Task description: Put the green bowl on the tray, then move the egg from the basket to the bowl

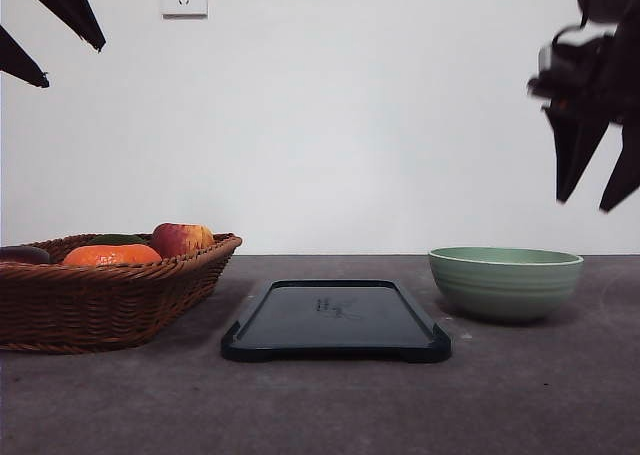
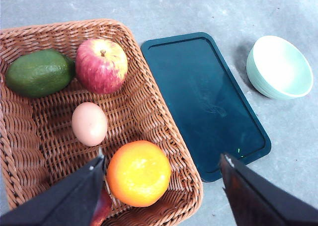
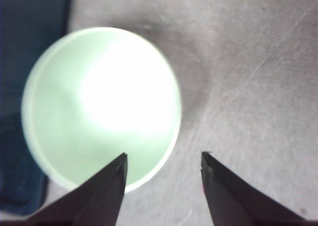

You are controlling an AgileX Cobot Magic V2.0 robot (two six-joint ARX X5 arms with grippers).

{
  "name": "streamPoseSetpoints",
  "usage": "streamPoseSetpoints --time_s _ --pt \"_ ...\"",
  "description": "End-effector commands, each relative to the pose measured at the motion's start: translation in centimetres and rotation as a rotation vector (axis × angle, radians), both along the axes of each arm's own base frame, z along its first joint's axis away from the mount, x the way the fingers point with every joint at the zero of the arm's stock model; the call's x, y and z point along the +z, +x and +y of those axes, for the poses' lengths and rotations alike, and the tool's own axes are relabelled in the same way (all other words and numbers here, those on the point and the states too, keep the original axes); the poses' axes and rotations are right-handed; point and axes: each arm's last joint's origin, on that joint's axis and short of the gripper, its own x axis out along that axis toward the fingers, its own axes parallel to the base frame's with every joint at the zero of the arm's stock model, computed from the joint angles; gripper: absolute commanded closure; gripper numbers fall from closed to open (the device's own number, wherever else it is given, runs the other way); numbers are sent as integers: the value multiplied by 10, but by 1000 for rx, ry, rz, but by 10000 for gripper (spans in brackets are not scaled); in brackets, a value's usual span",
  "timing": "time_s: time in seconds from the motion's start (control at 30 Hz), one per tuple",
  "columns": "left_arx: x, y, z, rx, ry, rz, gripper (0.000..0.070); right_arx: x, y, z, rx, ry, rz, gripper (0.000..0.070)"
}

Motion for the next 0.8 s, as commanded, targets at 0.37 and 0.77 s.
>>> streamPoseSetpoints --time_s 0.37,0.77 --pt "7 2 -1 -13 -1 -25 228 -41 29 3 19 -8 61 531" --pt "7 2 -1 -13 -1 -25 228 -20 33 4 32 -11 86 699"
